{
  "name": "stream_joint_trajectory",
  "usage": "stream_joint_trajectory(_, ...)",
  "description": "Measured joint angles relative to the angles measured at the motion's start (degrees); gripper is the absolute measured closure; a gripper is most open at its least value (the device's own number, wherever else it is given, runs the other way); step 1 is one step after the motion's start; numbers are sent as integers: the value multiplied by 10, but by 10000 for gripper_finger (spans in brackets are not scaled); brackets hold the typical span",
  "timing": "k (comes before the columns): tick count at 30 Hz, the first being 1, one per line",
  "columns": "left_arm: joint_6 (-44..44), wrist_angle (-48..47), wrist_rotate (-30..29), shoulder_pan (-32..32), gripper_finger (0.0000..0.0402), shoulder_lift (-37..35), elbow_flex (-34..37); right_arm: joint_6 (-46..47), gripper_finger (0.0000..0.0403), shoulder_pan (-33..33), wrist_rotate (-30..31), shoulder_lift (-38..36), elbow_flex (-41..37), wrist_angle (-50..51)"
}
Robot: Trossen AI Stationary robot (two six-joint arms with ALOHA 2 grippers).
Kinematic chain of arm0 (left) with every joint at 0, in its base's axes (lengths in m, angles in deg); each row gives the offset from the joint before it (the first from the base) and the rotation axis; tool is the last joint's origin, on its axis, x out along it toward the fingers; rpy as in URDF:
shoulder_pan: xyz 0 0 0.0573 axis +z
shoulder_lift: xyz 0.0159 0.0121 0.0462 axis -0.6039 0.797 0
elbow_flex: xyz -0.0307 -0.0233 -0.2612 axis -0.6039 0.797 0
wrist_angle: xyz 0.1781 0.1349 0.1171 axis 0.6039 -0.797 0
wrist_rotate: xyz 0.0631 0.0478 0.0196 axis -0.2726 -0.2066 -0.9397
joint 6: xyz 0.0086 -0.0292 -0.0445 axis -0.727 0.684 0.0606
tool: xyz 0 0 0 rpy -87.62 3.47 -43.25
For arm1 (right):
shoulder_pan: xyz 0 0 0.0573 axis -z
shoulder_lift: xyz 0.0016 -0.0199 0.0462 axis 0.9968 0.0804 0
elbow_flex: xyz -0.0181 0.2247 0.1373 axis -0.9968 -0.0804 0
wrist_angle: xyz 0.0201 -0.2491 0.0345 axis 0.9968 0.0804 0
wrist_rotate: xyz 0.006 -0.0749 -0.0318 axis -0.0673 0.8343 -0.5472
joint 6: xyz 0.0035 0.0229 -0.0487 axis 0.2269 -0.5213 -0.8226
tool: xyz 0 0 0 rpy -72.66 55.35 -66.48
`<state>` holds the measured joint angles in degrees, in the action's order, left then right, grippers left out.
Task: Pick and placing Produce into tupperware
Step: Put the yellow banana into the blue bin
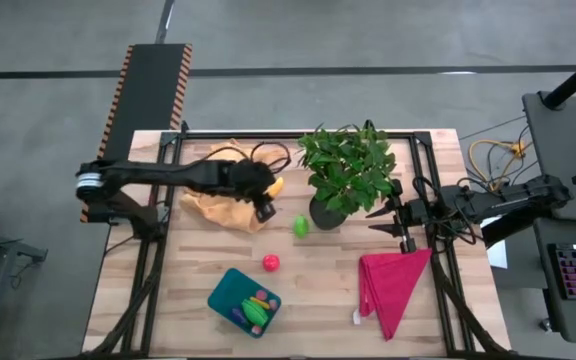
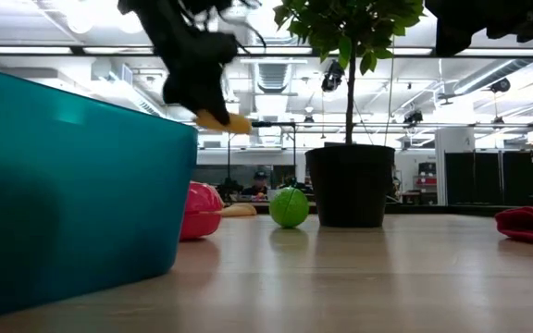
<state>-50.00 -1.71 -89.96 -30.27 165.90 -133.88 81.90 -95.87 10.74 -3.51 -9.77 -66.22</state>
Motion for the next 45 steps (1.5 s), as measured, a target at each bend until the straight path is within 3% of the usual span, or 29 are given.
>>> stream_joint_trajectory(8, 144, -60, -5, -108, 280, -84, 0, -2, 303, 0, 0, -1, 0, -4)
stream_joint_trajectory(14, 245, -72, -44, -204, 279, -94, 0, 0, 299, 0, 0, 1, 0, -8)
stream_joint_trajectory(19, 334, -74, -69, -264, 279, -68, 0, 19, 301, 0, 0, 1, 0, -7)
stream_joint_trajectory(34, 579, -69, -74, -391, 279, 41, -33, 35, 307, 0, 0, 1, 0, 3)
stream_joint_trajectory(45, 716, -70, -102, -470, 279, 81, -62, 35, 309, 0, 0, 1, 0, 5)
